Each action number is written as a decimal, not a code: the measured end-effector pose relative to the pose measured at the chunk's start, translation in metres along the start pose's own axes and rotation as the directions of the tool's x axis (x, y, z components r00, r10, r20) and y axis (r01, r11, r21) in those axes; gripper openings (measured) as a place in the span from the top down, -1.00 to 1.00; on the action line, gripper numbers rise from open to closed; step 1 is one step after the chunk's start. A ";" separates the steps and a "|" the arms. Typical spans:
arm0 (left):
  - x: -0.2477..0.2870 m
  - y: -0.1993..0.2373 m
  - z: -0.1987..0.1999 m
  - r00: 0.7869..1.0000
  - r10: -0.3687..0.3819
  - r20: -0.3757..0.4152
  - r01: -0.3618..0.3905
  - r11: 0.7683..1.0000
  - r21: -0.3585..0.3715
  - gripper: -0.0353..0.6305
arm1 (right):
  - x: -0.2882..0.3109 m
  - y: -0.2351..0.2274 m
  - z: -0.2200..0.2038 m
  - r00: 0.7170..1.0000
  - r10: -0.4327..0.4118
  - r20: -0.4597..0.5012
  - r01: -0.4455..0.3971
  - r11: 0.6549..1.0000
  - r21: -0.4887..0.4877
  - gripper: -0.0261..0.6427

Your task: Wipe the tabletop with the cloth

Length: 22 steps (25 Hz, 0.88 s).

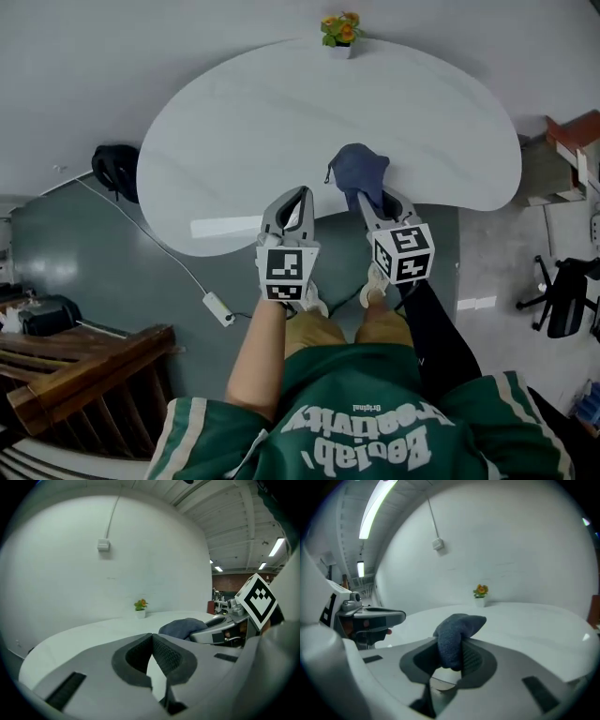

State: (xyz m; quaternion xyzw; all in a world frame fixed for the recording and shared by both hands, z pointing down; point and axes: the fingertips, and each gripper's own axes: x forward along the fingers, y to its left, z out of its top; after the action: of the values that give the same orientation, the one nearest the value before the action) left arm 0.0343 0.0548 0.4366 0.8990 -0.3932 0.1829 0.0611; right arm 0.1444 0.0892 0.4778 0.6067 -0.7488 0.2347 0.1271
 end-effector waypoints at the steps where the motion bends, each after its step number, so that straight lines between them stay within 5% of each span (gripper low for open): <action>1: -0.014 0.021 -0.006 1.000 0.022 -0.003 -0.022 1.000 -0.005 0.89 | 0.011 0.026 0.000 1.000 0.027 -0.003 -0.027 1.000 -0.009 0.65; 13: -0.166 0.202 -0.089 0.967 0.247 -0.069 -0.251 0.966 -0.065 0.89 | 0.104 0.301 -0.061 0.935 0.317 -0.159 -0.331 0.941 -0.070 0.65; 17: -0.183 0.215 -0.110 0.960 0.264 -0.097 -0.272 0.959 -0.079 0.89 | 0.115 0.315 -0.109 0.913 0.290 -0.288 -0.310 0.950 -0.028 0.65; 22: -0.182 0.206 -0.120 0.959 0.258 -0.117 -0.268 0.960 -0.084 0.89 | 0.109 0.301 -0.112 0.918 0.266 -0.294 -0.295 0.954 -0.058 0.65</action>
State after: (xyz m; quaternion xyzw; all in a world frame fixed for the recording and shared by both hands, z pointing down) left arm -0.2633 0.0693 0.4721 0.8237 -0.5143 0.2165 0.1010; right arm -0.1825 0.1001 0.5664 0.4461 -0.8131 0.2963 0.2283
